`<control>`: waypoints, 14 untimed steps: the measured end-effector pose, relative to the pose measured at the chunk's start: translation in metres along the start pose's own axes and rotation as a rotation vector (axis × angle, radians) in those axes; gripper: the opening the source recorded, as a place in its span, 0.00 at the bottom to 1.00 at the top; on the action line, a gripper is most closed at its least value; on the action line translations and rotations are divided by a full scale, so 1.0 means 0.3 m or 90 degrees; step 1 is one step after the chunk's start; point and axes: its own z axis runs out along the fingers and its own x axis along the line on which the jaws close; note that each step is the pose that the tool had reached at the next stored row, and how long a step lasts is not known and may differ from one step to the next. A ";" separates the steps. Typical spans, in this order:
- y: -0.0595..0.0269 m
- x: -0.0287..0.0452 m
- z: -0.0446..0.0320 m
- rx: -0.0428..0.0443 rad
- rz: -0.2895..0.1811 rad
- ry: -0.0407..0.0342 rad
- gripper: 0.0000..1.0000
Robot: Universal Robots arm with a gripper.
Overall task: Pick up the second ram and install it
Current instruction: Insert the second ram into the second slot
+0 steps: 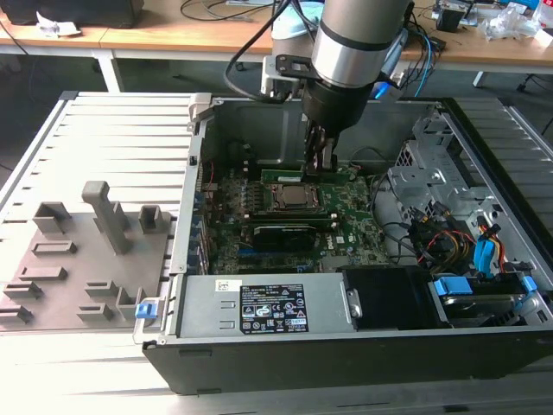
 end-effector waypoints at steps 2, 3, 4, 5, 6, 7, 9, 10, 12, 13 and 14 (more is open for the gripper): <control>0.001 0.000 0.006 0.0000 0.000 -0.0001 0.14; 0.002 0.001 0.009 0.0000 0.000 0.0000 0.14; 0.003 0.001 0.013 0.0000 0.000 0.0000 0.14; 0.003 0.001 0.015 0.0000 0.000 0.0000 0.14; 0.004 0.001 0.017 0.0000 0.000 0.0000 0.14; 0.004 0.002 0.021 0.0000 0.000 0.0001 0.14; 0.005 0.002 0.026 0.0000 0.000 0.0000 0.14; 0.005 0.002 0.028 0.0000 0.000 0.0000 0.14; 0.006 0.002 0.031 0.0000 0.000 0.0000 0.14; 0.006 0.003 0.032 0.0000 0.000 0.0000 0.14; 0.006 0.003 0.034 0.0000 0.000 0.0000 0.14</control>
